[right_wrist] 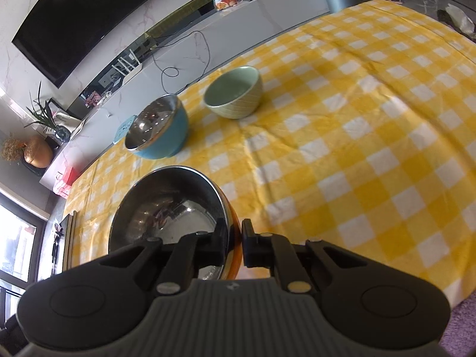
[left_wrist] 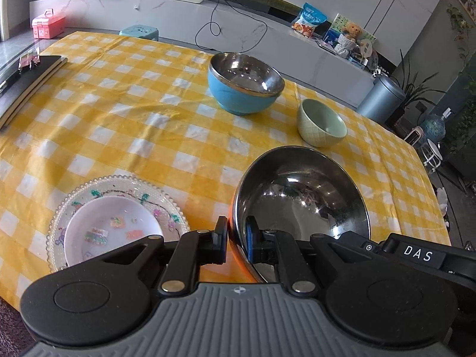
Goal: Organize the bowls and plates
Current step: 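Carry the orange bowl beside the plate stack, lower it, open both grippers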
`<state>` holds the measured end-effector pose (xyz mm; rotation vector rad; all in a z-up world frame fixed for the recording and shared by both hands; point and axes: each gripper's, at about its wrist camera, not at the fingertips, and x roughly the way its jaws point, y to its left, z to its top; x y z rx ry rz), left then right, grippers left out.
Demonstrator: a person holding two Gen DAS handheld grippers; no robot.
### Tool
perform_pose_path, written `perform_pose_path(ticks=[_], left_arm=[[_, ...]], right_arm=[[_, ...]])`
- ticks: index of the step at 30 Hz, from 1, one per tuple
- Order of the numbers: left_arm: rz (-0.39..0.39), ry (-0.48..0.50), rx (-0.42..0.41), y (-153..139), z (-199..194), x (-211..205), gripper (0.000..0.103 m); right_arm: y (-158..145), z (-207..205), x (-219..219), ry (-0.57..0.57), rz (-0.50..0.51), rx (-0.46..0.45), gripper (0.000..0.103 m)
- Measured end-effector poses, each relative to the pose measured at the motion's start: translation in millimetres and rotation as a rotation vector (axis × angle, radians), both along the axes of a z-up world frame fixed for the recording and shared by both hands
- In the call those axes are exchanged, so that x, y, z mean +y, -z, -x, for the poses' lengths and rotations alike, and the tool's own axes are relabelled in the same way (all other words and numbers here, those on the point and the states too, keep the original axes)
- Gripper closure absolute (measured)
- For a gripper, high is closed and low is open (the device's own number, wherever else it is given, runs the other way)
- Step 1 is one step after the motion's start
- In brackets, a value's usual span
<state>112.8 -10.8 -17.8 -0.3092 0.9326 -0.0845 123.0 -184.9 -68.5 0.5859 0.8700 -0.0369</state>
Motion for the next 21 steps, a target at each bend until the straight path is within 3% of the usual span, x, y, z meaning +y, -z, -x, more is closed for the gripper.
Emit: perform_pose_path(ticks=[9,21], left_arm=[[0.034,0.062,0.045,13,10,-23,0.088],[0.068,0.051,0.104,27,3,-21,0.087]], right_arm=[[12,18,-32,0.054,0.001,0.028,0.095],[27,14,-36,0.065,-0.010,0.063,0.095]])
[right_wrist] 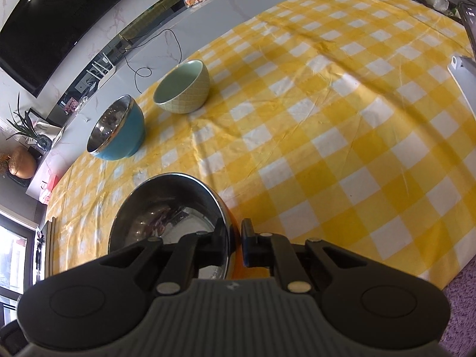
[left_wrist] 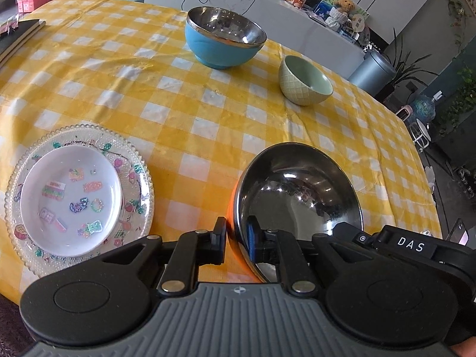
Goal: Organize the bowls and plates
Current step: 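Carry the orange bowl beside the plate stack, lower it, open both grippers, then move both grippers to the rim of the blue steel bowl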
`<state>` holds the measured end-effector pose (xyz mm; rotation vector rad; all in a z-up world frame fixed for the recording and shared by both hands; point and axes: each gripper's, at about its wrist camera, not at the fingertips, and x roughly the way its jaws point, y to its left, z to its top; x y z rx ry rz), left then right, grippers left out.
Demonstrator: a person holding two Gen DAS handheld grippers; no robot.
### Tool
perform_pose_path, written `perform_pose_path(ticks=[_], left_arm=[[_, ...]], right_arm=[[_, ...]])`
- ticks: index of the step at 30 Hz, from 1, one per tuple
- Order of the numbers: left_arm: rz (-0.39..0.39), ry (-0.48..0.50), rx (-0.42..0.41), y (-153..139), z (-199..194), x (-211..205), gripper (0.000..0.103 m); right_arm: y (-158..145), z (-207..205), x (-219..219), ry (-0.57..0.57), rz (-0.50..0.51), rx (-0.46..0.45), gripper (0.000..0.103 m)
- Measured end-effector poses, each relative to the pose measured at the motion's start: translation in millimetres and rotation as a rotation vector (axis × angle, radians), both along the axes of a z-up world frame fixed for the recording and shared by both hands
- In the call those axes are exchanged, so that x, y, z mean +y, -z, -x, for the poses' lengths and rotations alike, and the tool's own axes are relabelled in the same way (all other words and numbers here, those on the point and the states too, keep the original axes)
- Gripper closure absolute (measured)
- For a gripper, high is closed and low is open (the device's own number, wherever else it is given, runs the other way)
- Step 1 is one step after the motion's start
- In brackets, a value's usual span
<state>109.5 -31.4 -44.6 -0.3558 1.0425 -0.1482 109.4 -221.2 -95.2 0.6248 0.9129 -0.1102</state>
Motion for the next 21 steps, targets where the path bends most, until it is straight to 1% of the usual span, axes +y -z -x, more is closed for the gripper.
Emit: perform_pose_path(ticks=[5,8,9,10,11,12,13,15,17,19,21], left_arm=[[0.012,0.000,-0.005,3,-3,2,0.086],[0.021,0.006,-0.024,3,-4,4,0.085],[0.031,0.006,-0.027,3,-5,6,0.080],[0.040,0.005,-0.028,3,-5,7,0.073],[0.047,0.003,-0.032,2,-5,8,0.070],[0.048,0.002,-0.039,1,-6,9,0.065],[0.045,0.004,-0.045,-1,-6,9,0.062],[0.034,0.010,-0.058,-4,-5,10,0.058],[0.016,0.019,-0.073,-8,-4,10,0.055],[-0.008,0.031,-0.093,-14,-3,10,0.053],[-0.032,0.041,-0.111,-20,-2,11,0.053]], right_arm=[[2,-3,1,0.001,-0.004,-0.007,0.093],[2,-4,2,0.000,0.001,-0.015,0.089],[1,-4,3,-0.001,0.010,-0.018,0.089],[0,-4,4,-0.003,0.024,-0.022,0.085],[-1,-4,6,-0.005,0.040,-0.026,0.081],[-2,-4,7,-0.006,0.052,-0.032,0.075],[-4,-3,8,-0.007,0.063,-0.041,0.072],[-8,-2,8,-0.010,0.077,-0.058,0.070],[-13,-1,10,-0.014,0.098,-0.077,0.066],[-19,1,12,-0.012,0.120,-0.099,0.059],[-25,3,14,-0.016,0.137,-0.122,0.055]])
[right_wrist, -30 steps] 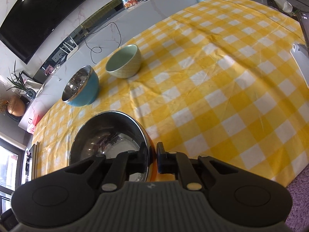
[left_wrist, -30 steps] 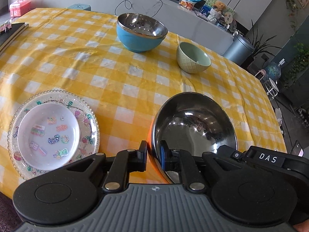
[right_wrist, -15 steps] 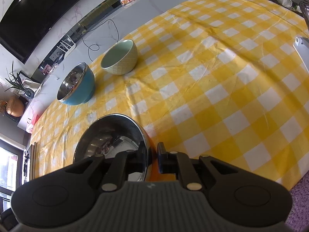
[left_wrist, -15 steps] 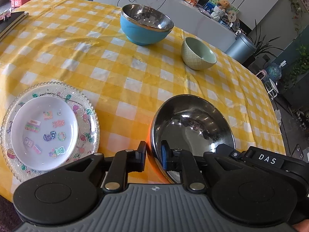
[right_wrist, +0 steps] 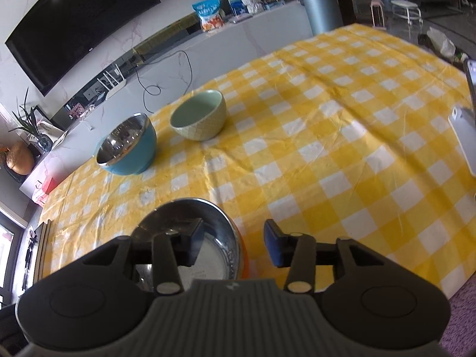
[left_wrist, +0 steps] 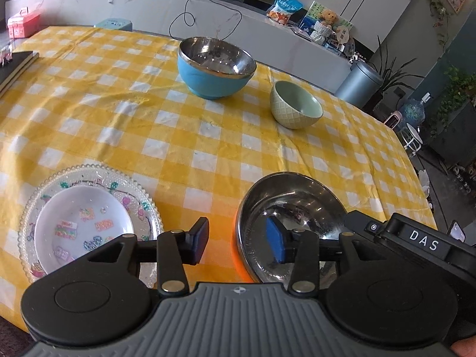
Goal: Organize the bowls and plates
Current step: 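Move both grippers to the rim of the blue steel bowl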
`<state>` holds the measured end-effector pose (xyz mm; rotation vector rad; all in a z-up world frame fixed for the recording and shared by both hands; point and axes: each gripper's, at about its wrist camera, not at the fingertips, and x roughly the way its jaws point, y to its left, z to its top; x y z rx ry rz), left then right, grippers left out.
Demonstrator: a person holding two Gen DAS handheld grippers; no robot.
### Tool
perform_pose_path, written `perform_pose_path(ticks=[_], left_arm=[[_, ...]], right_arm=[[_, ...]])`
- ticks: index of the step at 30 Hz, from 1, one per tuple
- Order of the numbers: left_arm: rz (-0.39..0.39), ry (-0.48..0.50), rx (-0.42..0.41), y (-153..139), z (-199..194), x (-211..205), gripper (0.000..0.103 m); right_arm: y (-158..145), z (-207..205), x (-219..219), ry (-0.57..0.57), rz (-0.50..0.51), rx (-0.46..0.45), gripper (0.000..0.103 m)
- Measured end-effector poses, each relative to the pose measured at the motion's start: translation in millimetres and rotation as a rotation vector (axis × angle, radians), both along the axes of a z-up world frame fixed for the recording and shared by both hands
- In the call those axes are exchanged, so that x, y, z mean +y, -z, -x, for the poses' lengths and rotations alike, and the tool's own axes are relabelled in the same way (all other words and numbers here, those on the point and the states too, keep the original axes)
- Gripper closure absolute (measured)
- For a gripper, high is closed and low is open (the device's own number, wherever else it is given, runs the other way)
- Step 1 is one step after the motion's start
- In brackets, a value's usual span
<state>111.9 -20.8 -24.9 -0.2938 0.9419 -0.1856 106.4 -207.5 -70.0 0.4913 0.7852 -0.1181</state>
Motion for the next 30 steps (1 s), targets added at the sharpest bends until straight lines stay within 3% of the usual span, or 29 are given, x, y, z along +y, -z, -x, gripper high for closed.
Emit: perform_pose_path(ticks=[7,19,30], left_arm=[[-0.044,0.008,-0.037,-17,-4,12,0.050],[-0.091,0.022,-0.067,-31,-32,32,0.050],[-0.119,0.006,-0.095,-39,-88,43,0.050]], right_arm=[[-16,-1,15,-0.044,0.035,-0.068,0.042],[-31,-36,44,-0.087,0.070,-0.081,0.042],[-30,-98,61,-0.147,0.073,-0.091,0.042]])
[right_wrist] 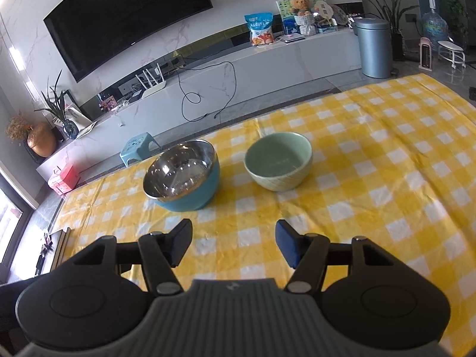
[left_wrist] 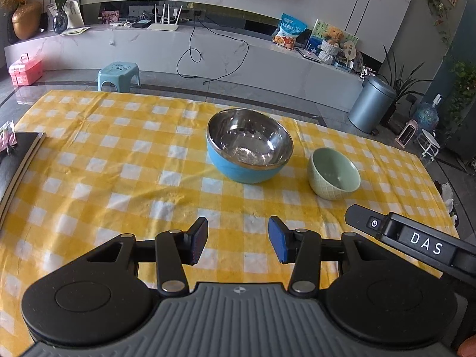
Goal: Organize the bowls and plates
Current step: 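Move both grippers to the rim of the blue steel bowl, then close both grippers on the blue bowl's rim and lift it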
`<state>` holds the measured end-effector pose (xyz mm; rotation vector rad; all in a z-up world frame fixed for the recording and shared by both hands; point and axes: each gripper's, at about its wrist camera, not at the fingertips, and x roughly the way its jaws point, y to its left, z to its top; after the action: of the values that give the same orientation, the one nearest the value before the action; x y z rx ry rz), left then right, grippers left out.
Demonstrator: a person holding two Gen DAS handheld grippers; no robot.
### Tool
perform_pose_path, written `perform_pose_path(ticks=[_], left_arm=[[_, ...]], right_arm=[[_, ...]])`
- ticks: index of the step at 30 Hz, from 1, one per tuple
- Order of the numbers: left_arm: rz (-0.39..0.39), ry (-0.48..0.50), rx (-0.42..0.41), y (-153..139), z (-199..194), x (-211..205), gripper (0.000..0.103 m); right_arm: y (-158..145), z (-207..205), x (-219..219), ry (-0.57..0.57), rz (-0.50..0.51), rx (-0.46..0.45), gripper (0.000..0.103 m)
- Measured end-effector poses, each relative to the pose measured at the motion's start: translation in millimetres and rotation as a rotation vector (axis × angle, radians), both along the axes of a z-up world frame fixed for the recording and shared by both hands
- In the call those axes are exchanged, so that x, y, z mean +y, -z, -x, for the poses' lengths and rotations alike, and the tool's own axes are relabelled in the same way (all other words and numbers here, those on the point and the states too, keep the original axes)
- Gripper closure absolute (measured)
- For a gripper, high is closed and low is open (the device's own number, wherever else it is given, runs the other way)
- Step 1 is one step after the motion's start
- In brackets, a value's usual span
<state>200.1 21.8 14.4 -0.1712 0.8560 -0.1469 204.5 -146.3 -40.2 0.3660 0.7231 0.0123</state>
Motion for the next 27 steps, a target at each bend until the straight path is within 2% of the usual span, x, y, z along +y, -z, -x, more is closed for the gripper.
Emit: perform_pose_path(ticks=[5,8,15,24,27], left_arm=[[-0.013,-0.006,-0.002,0,-34,-2,0.050],[-0.052,-0.033,-0.009,4,-59,-5,0.050],[-0.082,-0.122,-0.025,15,-104,0,0.050],[-0.118,-0.130,0.009,41,-136,-5,0.050],[-0.127,-0.112,0.028,50,-141,-8,0.050]], right_arm=[[-3,-42,9,-0.013,0.023,0.021,0.042],[-1,-66,15,0.011,0.030,0.039,0.042],[11,-112,24,0.077,-0.019,0.084,0.043],[34,-137,31,0.087,-0.057,0.141,0.049],[42,-141,31,0.087,-0.070,0.163,0.057]])
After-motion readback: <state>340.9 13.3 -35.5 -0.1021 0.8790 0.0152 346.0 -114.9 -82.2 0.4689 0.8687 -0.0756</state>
